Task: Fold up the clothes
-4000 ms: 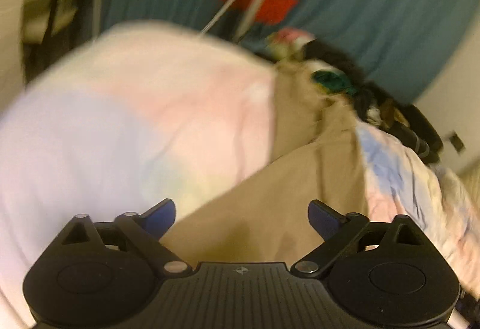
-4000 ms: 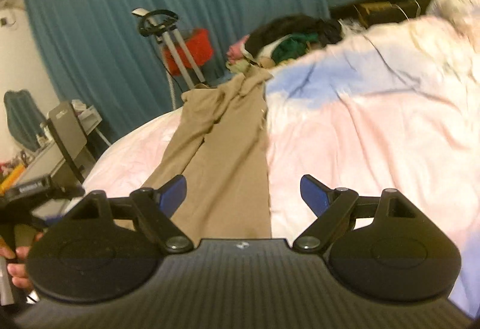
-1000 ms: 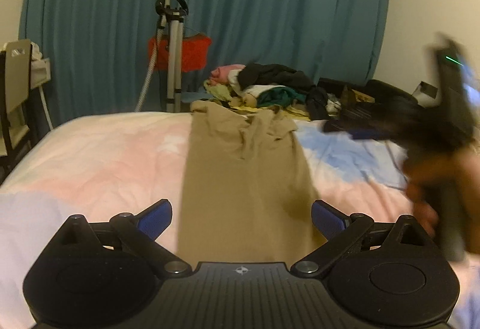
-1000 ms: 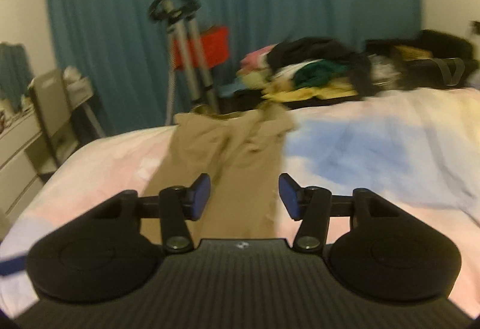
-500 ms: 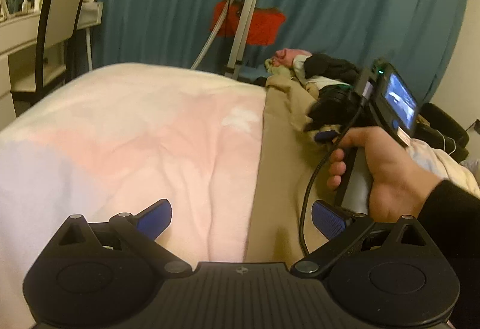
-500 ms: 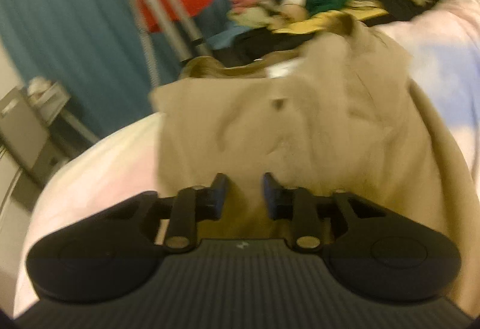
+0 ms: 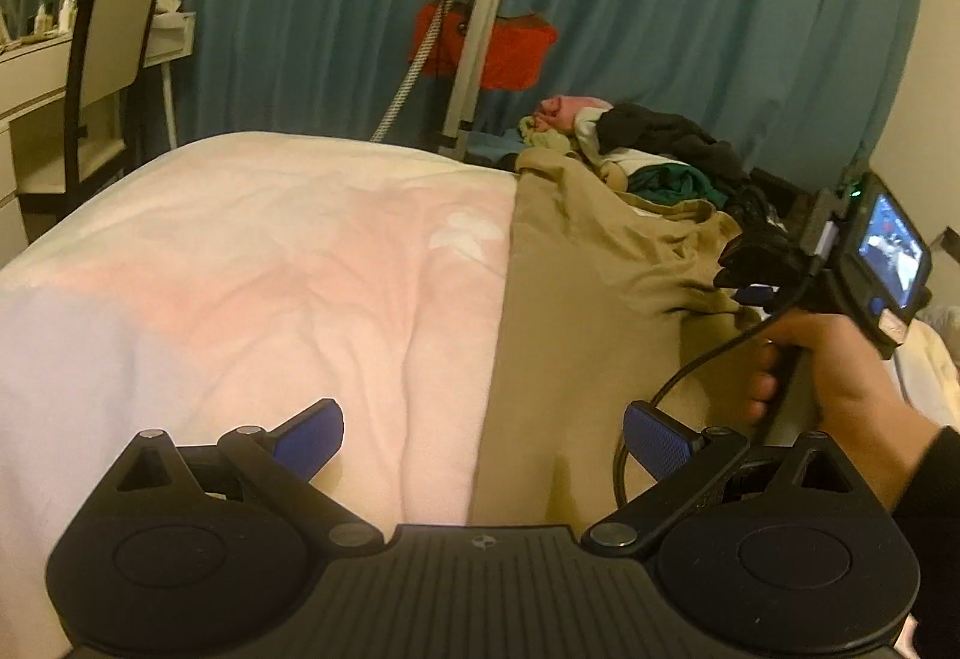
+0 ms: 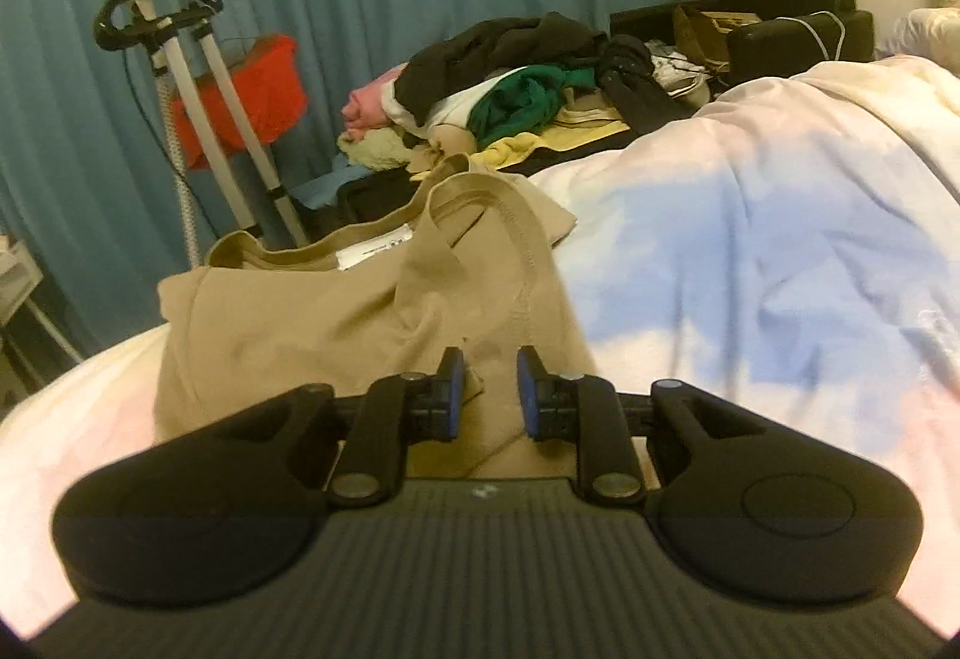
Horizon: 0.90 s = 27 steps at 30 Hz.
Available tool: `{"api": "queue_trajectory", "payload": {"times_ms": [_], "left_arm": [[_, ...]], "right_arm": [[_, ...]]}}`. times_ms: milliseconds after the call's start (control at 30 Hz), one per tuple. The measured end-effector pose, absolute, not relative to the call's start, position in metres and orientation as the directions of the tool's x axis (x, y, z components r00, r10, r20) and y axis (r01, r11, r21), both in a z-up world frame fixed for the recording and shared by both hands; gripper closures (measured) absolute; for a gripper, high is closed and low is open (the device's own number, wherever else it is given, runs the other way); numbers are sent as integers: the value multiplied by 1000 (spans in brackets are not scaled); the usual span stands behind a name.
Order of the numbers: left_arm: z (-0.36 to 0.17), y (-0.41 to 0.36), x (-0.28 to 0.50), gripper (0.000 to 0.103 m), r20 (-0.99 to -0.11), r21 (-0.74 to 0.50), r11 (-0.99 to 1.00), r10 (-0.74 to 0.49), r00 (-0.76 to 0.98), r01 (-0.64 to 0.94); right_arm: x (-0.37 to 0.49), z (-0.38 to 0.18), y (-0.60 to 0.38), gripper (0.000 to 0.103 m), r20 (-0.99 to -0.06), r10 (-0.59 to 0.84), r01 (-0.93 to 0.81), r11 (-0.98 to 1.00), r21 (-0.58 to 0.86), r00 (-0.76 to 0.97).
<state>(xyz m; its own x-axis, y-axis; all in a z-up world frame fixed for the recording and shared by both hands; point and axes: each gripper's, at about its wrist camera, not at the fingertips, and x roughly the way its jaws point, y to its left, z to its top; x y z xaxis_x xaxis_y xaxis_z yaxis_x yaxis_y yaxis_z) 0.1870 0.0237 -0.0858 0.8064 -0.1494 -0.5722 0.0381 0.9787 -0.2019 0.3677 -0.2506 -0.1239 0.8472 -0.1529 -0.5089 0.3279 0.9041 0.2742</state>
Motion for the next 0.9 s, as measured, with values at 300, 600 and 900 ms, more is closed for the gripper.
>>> {"api": "queue_trajectory", "payload": {"times_ms": [300, 600, 900], "left_arm": [[-79, 13, 179, 2, -547, -158, 984, -154, 823, 79], [-55, 15, 138, 2, -506, -154, 979, -195, 840, 134], [-54, 13, 107, 2, -610, -194, 976, -197, 767, 97]], "right_arm": [[262, -68, -250, 56, -474, 2, 122, 966, 230, 880], [99, -30, -252, 15, -394, 137, -14, 954, 300, 909], [23, -56, -274, 15, -462, 170, 15, 929, 371, 871]]}}
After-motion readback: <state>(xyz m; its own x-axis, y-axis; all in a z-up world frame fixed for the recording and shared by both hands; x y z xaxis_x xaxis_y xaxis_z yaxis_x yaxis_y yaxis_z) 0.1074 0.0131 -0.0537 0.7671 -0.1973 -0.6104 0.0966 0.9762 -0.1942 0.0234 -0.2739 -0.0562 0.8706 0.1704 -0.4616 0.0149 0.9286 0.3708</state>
